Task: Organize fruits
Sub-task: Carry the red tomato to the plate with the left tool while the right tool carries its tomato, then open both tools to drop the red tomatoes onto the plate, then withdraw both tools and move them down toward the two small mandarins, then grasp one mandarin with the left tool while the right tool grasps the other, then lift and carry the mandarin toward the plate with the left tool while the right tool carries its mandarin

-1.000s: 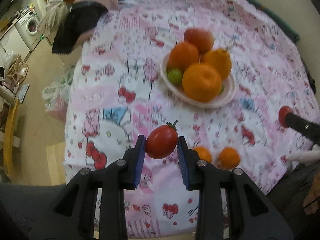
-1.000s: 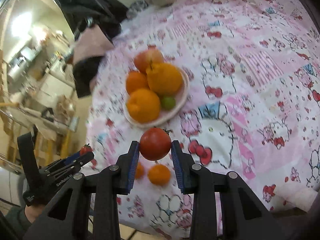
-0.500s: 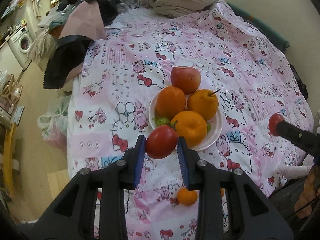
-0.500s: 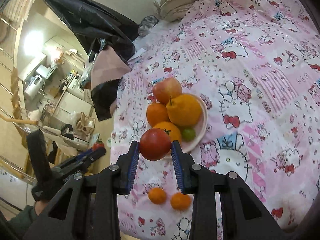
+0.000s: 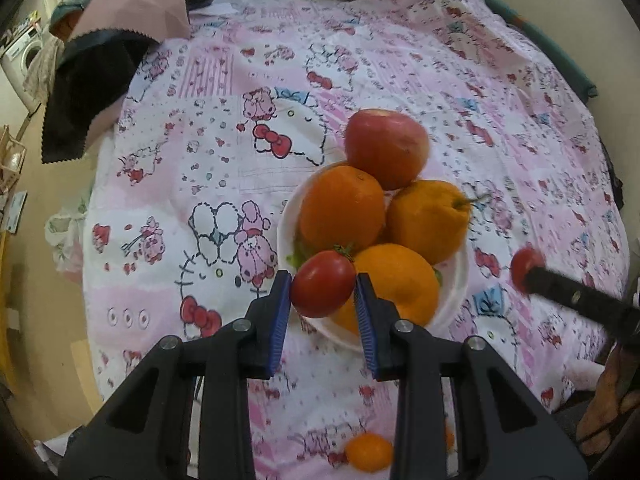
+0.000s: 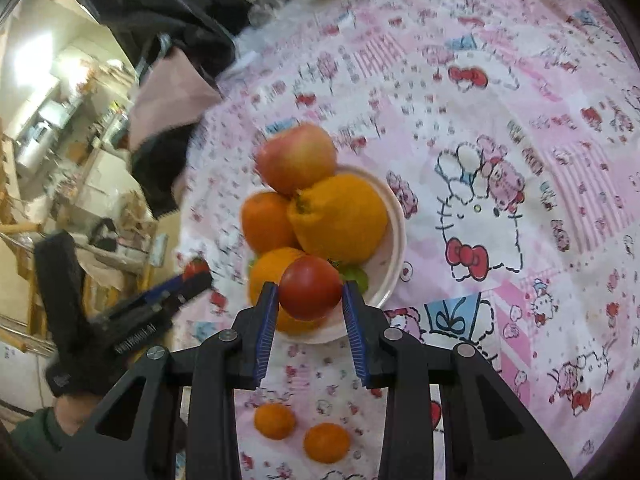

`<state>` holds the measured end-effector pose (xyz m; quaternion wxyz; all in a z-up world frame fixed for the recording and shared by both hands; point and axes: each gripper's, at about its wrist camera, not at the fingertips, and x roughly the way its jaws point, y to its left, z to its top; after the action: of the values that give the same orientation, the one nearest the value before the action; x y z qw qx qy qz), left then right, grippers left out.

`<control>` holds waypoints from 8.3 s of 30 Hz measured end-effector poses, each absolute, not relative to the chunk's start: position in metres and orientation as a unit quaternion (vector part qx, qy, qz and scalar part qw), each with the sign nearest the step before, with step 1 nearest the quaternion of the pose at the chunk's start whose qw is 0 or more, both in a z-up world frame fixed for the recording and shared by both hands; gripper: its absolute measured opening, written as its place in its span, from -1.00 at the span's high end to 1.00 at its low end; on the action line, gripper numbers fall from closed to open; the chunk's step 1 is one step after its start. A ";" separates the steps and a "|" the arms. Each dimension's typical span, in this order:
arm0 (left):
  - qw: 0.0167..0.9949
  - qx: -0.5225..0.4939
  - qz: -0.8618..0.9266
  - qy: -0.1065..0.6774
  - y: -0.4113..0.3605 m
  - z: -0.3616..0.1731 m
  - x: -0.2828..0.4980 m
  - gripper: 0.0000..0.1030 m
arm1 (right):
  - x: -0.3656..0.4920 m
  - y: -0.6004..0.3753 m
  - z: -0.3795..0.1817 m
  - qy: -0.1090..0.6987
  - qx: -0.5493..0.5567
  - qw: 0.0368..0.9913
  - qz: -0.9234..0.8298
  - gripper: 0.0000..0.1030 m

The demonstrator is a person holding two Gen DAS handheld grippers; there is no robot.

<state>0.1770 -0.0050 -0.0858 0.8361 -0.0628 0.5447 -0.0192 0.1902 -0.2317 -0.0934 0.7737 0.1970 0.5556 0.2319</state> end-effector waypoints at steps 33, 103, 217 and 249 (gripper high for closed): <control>0.832 -0.037 -0.029 0.553 -0.059 -0.096 0.222 -0.51 | 0.201 -0.208 -0.142 0.615 0.186 0.734 0.222 -0.57; 0.853 -0.093 0.058 0.511 0.019 -0.052 0.044 -0.51 | 0.069 -0.245 -0.101 0.593 0.223 0.750 0.192 -0.57; 0.843 -0.047 0.051 0.534 0.005 -0.087 0.048 0.29 | 0.077 -0.205 -0.064 0.529 0.132 0.801 0.249 0.28; 0.874 -0.071 0.022 0.481 0.004 -0.027 0.129 0.29 | 0.161 -0.238 -0.037 0.471 0.209 0.825 0.230 0.27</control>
<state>0.1293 0.0042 -0.0268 0.8737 -0.0711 0.4807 0.0223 0.1606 -0.2380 -0.0372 0.8254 0.2085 0.4713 0.2305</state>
